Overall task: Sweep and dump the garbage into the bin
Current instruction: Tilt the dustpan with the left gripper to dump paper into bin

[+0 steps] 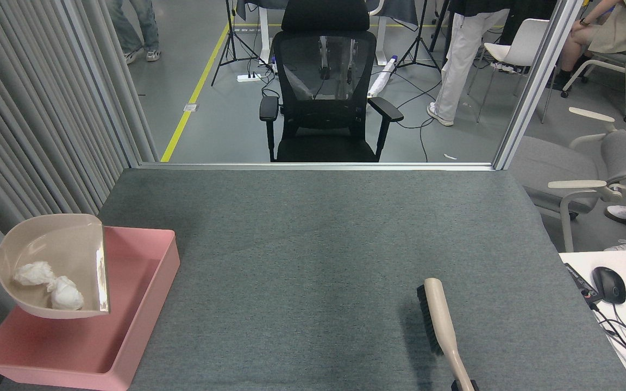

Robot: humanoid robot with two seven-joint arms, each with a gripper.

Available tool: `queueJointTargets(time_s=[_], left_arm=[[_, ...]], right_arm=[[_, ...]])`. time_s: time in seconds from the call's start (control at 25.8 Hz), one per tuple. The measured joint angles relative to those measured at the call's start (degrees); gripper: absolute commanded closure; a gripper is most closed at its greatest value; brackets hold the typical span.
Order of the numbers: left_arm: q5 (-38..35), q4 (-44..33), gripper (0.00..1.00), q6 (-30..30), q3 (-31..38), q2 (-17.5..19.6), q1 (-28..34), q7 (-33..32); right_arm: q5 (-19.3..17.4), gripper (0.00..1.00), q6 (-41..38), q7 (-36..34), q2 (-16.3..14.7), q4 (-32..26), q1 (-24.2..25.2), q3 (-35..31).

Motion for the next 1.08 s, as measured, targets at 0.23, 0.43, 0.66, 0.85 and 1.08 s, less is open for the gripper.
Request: queueJointTargets(time_s=[0.23,0.43,0.66,0.85,1.08], left_arm=[[-5.47,-0.45,0.9,-1.76,0.12,0.05,-1.56,1.59],[-10.27,-3.03,0.9,-2.49,0.59,0.12,-1.87,2.53],[-15.39,-4.94,0.9,-3.62,1.24,0.34,-1.97,2.64],[-16.83,-5.62,0.9,-3.98,1.3,0.4,-1.94,2.61],[-19.8,-8.22,0.9,-4.29,1.31,0.49,-1.77,2.19]], right_arm=[[0.0,1.0,0.0,0.15,0.0,0.0,0.0,-0.03],[0.0,1.0,0.0,0.2,0.0,0.0,0.03,-0.04],[-0.1,0.57,0.49,-0.16,0.0,0.02,-0.04,-0.13],[-0.16,0.55,1.11,0.09,0.0,0.08,-0.16,-0.14],[-0.22,0.09,1.28,0.2,0.0,0.04,-0.18,-0.45]])
